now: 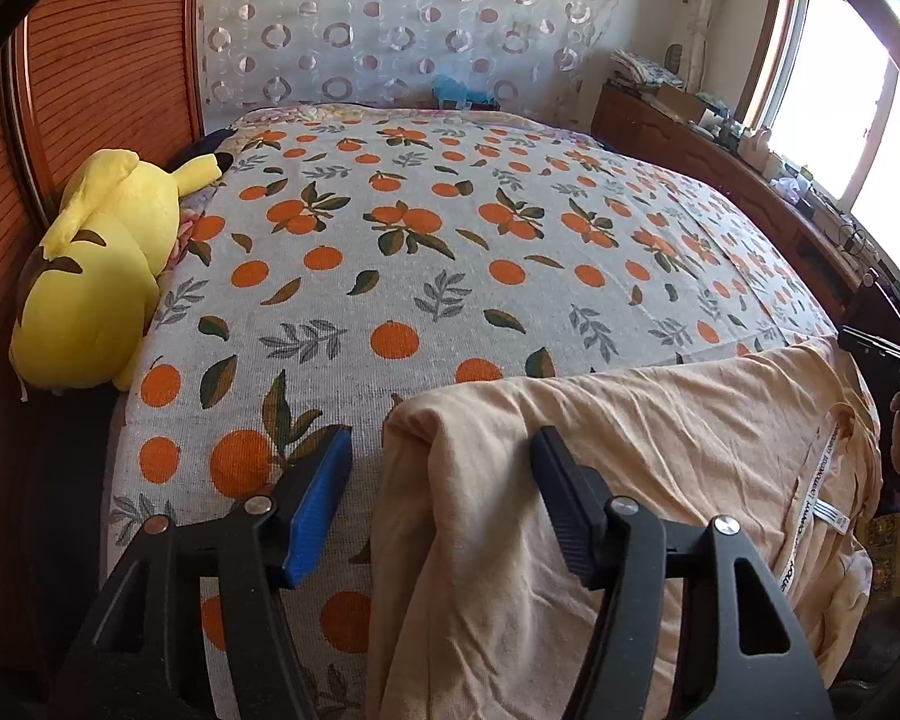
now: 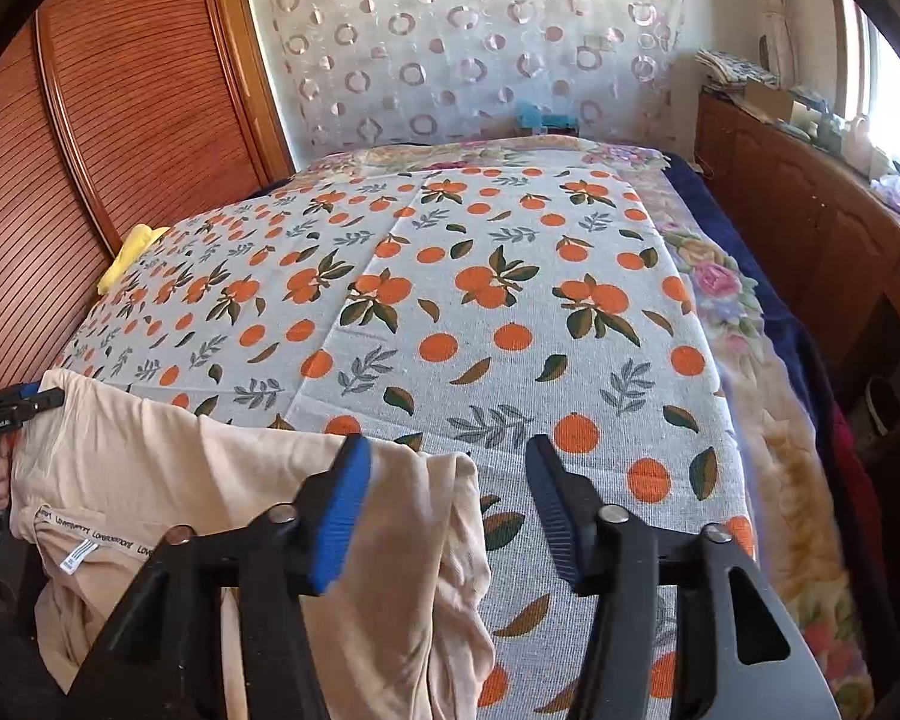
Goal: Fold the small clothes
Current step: 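Open both grippers and move them to the folded edge of the beige shirt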
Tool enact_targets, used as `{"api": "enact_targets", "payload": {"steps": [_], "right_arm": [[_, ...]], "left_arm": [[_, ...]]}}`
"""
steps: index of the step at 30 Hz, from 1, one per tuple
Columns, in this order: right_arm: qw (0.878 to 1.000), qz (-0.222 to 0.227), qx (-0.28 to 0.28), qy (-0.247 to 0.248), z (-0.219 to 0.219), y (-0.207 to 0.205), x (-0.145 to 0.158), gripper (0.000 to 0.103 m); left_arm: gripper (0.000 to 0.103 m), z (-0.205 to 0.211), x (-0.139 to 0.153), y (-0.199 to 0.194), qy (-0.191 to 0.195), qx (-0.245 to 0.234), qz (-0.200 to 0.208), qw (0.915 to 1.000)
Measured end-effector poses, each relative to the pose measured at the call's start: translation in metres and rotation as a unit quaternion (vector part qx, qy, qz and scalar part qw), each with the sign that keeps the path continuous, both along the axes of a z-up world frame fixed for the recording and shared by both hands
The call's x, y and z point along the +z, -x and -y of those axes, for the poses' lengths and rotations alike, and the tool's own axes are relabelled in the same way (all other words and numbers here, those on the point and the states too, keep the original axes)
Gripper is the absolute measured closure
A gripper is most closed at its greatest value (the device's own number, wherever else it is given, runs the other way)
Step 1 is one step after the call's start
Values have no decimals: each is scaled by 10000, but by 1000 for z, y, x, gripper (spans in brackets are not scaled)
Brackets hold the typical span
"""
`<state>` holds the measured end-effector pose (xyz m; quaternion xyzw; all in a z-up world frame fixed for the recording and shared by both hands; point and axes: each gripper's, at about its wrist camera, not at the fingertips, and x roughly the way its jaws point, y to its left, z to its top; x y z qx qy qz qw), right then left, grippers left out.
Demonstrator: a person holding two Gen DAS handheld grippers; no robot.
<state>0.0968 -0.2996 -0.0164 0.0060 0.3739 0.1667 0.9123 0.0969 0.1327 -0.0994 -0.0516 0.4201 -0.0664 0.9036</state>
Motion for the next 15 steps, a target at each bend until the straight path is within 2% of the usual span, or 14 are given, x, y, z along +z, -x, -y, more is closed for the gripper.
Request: {"api": "enact_targets", "payload": {"steps": [5,11,15], "right_arm": [[9996,-223,174,60,-3,-6,-18,45],[9992,-154,364,3,-9,-5,-23,45],[9984,-85,502,258,-18,-1,-24,47]], "left_arm": [[42,0,0,-3,-9,12,-6,10000],[42,1,1,-7,-16,8,-33,10000],[47,2,1,-9,-19,-59,-26,10000]]}}
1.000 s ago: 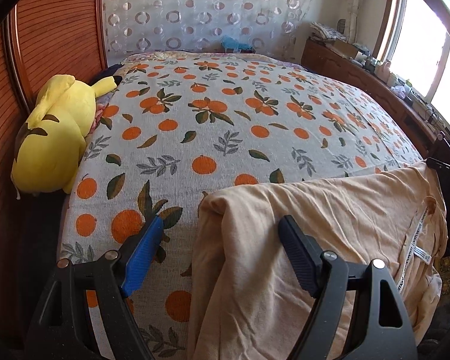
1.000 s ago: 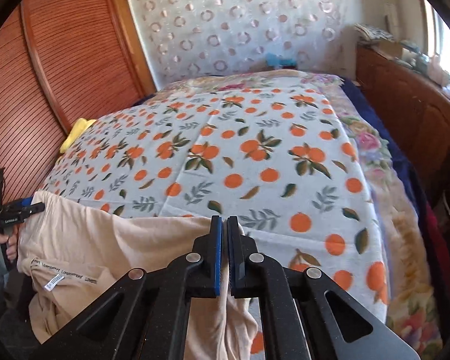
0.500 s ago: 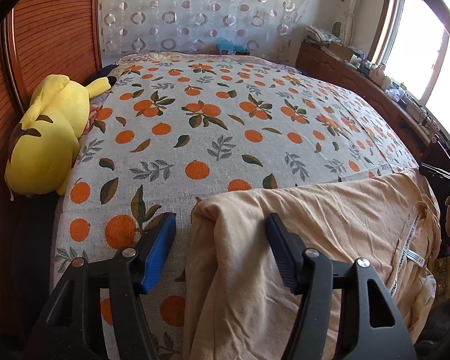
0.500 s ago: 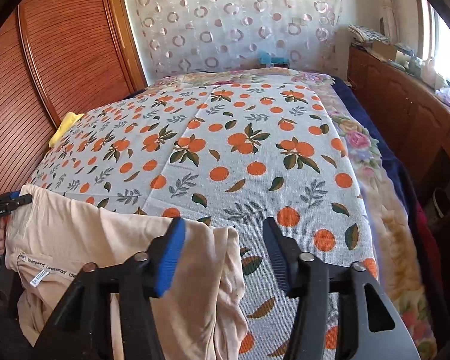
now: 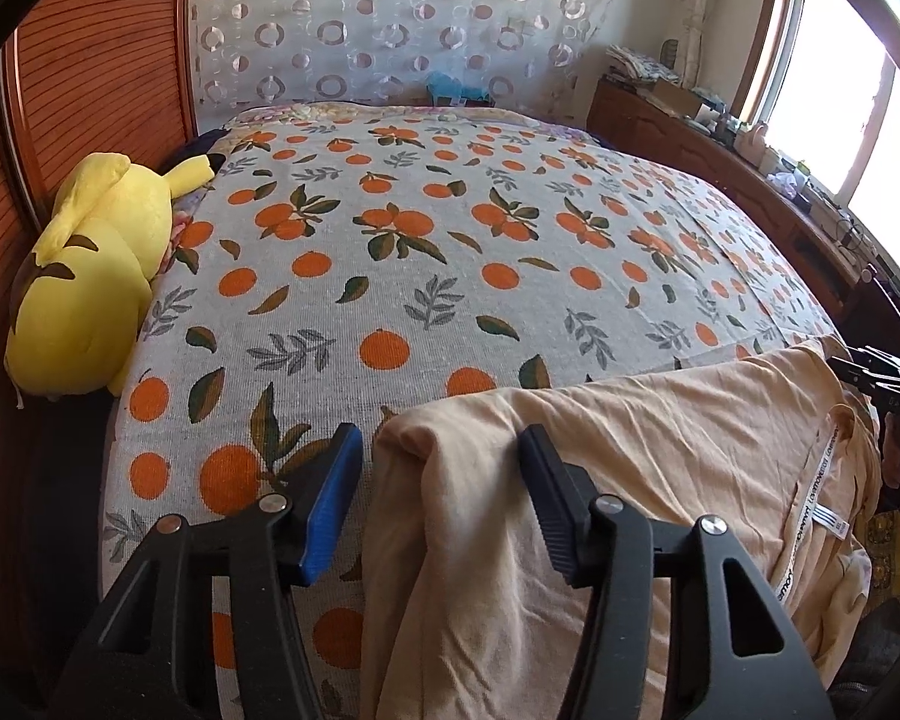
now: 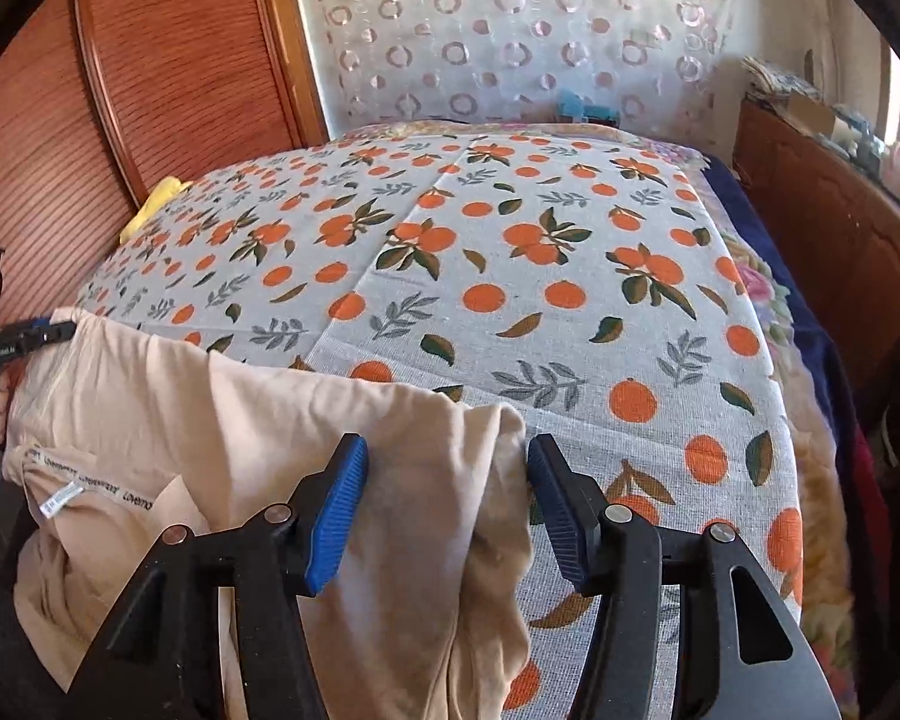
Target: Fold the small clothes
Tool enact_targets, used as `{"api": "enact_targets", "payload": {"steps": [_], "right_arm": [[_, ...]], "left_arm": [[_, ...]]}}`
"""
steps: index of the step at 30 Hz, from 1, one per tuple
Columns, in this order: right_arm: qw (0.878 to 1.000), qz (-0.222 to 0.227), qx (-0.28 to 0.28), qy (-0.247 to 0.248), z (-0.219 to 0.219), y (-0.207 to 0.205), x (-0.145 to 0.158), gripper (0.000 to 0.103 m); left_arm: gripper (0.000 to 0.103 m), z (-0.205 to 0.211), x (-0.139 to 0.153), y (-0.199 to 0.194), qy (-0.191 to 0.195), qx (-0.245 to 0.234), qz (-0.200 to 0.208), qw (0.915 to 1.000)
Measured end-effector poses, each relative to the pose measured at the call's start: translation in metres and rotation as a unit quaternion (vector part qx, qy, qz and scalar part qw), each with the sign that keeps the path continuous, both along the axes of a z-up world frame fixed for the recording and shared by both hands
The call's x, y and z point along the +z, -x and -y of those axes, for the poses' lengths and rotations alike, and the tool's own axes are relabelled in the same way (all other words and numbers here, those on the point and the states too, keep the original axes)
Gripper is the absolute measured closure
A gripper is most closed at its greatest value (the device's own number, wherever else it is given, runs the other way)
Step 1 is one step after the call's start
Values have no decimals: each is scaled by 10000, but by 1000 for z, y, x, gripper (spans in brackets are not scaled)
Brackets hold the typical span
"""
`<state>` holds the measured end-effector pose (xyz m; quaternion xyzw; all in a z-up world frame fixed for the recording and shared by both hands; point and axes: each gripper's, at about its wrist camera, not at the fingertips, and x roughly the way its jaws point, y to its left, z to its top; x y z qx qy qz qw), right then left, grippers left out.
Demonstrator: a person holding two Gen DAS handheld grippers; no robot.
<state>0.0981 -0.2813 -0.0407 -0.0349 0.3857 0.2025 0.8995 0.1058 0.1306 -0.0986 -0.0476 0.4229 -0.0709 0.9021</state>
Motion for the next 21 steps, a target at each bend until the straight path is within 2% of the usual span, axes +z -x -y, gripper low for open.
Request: {"api": "enact_targets", "payload": {"steps": [1,3,4,5,6,8,9,12,14,17,21], "right_arm": [[10000,-10,52,16,-2,1,0,57],[9999,-24,135,12,-6,3,0,62],[9999,-13,149,56,-7,3,0,68],[9998,-11,181,72,-9,4,-1,71],[9997,-21,222,55,-11,4,-1,77],[9997,-33,253,30,-10,6,-1,84],[9997,-33,253,7,-10,7,-1,88],[9997,-35,235,-107,-9,13,1,93],[9995,48,261,-185,-8,22,5,94],[9988,307,275,-252,-6,40,19,95],[9959,735,300,-438,0,68,52,96]], "left_arm": [[47,0,0,0,2,15,5,10000],[47,-1,0,0,-3,13,16,10000],[47,-1,-1,0,-15,9,23,10000],[51,0,-1,1,-42,1,33,10000],[60,1,-1,1,-37,-49,47,10000],[73,1,-1,3,153,-220,35,9996],[75,2,-1,4,145,-239,35,9996],[88,4,2,9,170,-310,40,9994],[91,7,9,16,124,-334,134,9993],[92,8,30,32,276,-406,405,9980],[92,10,77,64,483,-511,997,9925]]}}
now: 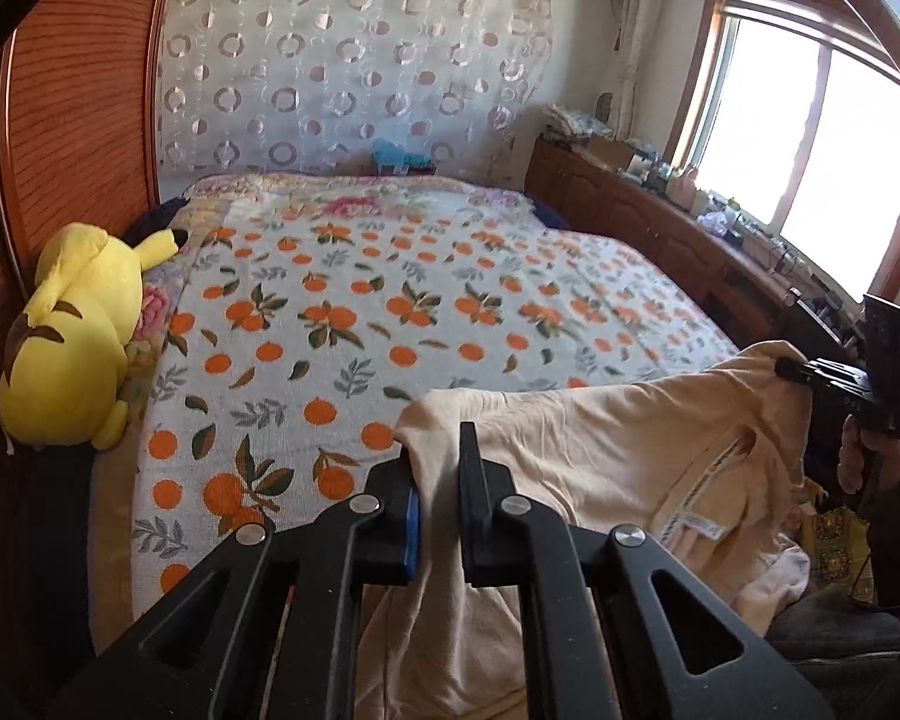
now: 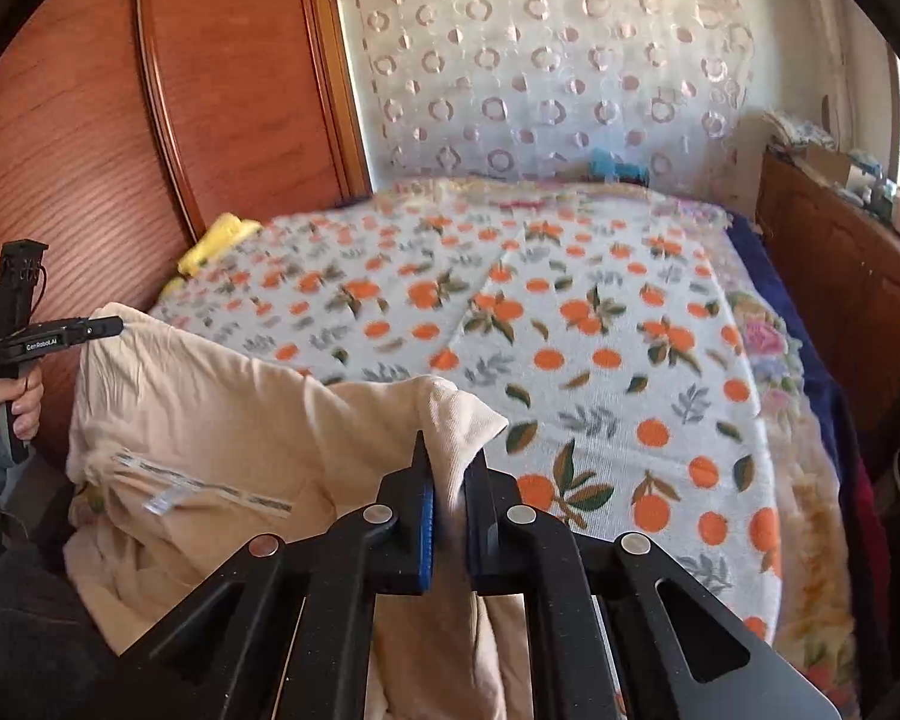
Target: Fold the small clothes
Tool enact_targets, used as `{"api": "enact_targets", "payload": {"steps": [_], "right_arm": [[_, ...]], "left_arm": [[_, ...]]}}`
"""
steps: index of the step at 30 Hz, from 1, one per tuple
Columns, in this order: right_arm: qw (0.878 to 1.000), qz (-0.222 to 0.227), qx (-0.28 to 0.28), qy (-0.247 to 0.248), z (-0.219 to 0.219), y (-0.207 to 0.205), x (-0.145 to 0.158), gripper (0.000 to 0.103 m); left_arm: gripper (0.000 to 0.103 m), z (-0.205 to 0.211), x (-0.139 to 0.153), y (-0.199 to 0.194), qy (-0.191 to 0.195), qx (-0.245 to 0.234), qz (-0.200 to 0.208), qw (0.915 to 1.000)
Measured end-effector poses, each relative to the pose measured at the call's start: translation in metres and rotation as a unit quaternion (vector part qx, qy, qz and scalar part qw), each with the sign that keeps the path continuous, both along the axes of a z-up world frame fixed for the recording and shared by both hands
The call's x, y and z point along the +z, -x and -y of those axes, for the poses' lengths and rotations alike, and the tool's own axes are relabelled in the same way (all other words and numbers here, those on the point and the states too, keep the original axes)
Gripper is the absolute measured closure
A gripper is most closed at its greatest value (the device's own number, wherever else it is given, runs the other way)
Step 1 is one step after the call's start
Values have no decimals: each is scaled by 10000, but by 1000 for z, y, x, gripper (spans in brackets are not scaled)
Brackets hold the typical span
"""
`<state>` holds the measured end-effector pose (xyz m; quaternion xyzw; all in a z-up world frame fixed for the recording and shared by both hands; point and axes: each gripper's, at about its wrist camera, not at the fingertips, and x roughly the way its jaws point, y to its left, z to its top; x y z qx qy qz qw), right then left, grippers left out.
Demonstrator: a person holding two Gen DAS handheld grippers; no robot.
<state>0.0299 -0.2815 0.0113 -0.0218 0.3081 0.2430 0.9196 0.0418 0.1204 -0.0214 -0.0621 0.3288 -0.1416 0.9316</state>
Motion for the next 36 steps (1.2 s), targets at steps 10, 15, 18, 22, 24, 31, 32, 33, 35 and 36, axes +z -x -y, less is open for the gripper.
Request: {"api": "enact_targets", "payload": {"steps": [10,15,18,22,24,31,32,33,35,36], "right_arm": [[9917,1216,164,-387,29,69,120,96],[9804,1934,254,-286,38,80,195,96],[9756,2176,273,-138,32,59,231,96],[9742,2223,137,368,5,-9,247,96],[9759,2097,24,610,-18,-54,234,96],[9888,858,-352,1173,-81,-211,125,89],[9882,615,-416,1342,-89,-227,103,83],[9868,412,-535,1475,-95,-239,84,77],[9846,75,-674,1613,-101,-256,51,76],[9857,-16,-624,1567,-101,-258,40,76]], "left_arm": [[93,-11,130,43,185,-42,1511,9883],[93,-16,196,21,-96,38,2064,9784],[93,-17,219,-20,-237,149,2122,9768],[93,-13,210,-105,-585,338,1768,9819],[92,-17,182,-155,-812,478,1439,9851],[91,-26,37,-284,-1152,617,43,9914],[85,-24,22,-291,-1180,593,-138,9911],[81,-26,2,-300,-1214,565,-345,9904],[66,-23,-18,-302,-1228,510,-529,9897],[58,-25,-26,-301,-1177,443,-582,9903]]}}
